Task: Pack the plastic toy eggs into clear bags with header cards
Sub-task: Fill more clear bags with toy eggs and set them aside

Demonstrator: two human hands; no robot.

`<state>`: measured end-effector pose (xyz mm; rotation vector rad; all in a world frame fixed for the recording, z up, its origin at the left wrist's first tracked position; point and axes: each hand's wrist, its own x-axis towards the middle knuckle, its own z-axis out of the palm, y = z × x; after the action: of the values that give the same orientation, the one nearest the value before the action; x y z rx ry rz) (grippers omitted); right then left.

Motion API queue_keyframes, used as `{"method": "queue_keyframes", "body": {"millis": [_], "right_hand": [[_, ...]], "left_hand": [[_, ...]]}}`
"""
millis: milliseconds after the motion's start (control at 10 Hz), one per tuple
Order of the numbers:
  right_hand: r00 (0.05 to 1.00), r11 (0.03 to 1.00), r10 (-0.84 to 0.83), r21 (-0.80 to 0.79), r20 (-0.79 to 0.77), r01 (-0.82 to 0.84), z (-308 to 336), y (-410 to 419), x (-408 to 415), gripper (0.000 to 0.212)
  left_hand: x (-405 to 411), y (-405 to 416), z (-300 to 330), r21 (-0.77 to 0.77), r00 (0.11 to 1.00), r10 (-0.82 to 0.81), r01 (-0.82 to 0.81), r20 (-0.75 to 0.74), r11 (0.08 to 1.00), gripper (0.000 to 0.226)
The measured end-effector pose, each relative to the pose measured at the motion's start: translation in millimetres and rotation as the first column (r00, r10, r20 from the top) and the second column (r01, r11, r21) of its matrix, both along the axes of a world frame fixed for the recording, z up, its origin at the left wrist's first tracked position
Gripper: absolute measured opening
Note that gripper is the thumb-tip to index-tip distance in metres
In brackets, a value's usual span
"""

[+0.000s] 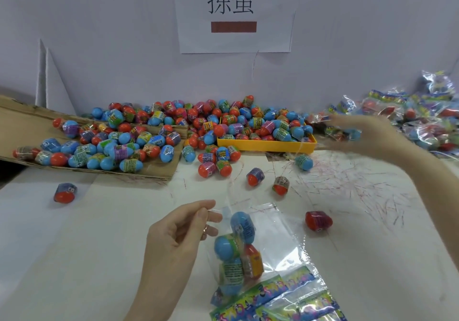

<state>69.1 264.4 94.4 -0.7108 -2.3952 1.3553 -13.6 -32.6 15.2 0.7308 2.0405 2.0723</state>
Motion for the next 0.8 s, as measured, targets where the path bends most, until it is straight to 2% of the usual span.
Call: {"method": "queue_keyframes", "body": {"millis": [100,200,300,400,500,600,700,800], "right_hand": [[0.959,0.857,0.073,-0.474,-0.274,-0.201,0.9,0.1,3.8,0.051],[0.968,0.946,-0.250,0.219,0.018,0.241,-11.5,-0.5,9.5,0.051],[0.859,0.866,-0.193,-0.494,-0.475,-0.078,11.5,-24.3,7.4,0.039],[0.814,0.844,-0.183,-0.512,-0.552,-0.158,-6.3,-47.3,-1.0,0.039],[0.959,0.908,0.217,-0.323,-0.182,-0.267,-40.9,-97.4,-16.8,0.011],[0.951,0.893,0.201,-0.355,-0.234,-0.276,-60.0,-108.3,-16.8,0.058],[0.983,0.930,-0.035,-0.365,-0.182,-0.034,-45.5,-87.8,-10.2,0.066],[0.948,0.907,0.098,-0.364,-0.302,-0.210,-31.4,-88.7,-8.3,0.069]], "left_hand": [[-0.1,0.4,-0.9,0.011,1.000,-0.002,0.002,0.003,1.000,0.035],[-0.9,0.0,0.2,0.022,1.000,-0.012,0.012,-0.017,1.000,0.036],[-1.7,2.0,0.7,0.039,0.999,-0.022,0.023,-0.023,0.999,0.036],[-1.5,4.2,-0.1,0.055,0.998,-0.052,0.050,0.038,0.997,0.037],[-3.7,5.3,-3.0,0.092,0.986,-0.078,0.065,0.144,0.994,0.039],[-6.8,5.0,-5.1,0.115,0.966,-0.090,0.063,0.244,0.991,0.030],[-9.5,2.3,-6.9,0.113,0.956,-0.087,0.057,0.282,0.992,0.032],[-11.7,2.7,-6.4,0.146,0.943,-0.112,0.069,0.313,0.987,0.034]]}}
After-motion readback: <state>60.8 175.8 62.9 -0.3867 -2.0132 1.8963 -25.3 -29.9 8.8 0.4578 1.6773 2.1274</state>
